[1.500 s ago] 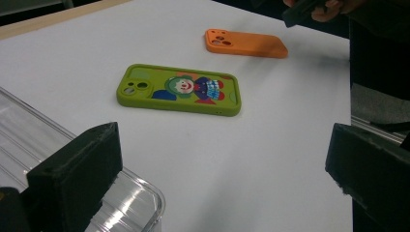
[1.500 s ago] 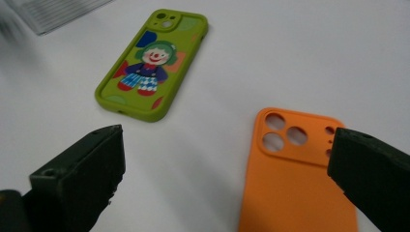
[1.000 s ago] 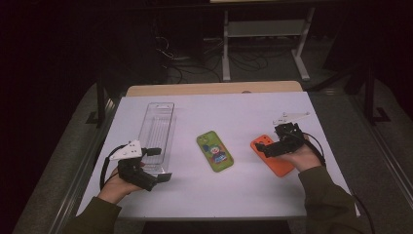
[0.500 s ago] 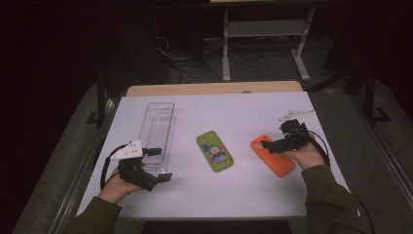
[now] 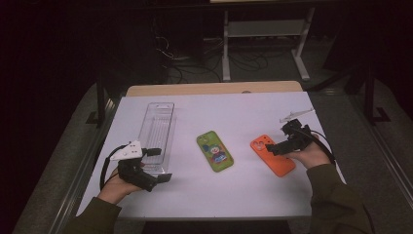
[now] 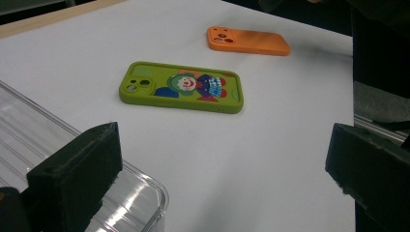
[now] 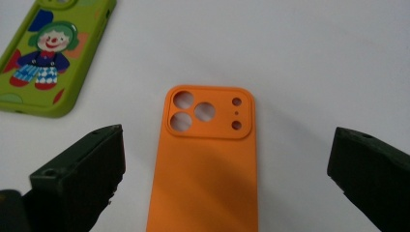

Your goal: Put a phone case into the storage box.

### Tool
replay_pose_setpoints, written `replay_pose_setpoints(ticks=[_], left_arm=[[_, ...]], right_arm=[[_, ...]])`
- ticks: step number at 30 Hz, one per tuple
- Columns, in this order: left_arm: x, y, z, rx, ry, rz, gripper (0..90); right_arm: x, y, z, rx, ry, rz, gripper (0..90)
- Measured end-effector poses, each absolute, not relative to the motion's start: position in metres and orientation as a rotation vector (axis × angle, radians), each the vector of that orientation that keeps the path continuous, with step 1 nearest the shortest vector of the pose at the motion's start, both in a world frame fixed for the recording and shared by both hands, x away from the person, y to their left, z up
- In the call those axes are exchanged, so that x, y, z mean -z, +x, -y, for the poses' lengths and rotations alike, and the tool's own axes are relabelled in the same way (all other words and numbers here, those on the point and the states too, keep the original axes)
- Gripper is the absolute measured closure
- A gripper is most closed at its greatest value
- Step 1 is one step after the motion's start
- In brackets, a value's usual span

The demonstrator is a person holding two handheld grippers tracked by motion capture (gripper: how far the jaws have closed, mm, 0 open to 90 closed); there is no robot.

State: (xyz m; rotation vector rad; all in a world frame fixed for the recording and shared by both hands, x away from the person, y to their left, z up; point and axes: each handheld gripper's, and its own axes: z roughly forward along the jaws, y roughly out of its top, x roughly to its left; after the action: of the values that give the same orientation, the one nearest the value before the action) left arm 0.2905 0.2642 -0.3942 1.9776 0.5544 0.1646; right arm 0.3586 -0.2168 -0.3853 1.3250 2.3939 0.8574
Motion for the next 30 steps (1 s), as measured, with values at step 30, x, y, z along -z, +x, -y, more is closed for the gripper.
replay_pose_setpoints(ticks=[30], left_arm=[[0.394, 0.29, -0.264, -0.167, 1.981, -0.552, 0.0]], right_arm=[[0.419, 0.362, 0.206, -0.582, 1.349, -2.604, 0.0]])
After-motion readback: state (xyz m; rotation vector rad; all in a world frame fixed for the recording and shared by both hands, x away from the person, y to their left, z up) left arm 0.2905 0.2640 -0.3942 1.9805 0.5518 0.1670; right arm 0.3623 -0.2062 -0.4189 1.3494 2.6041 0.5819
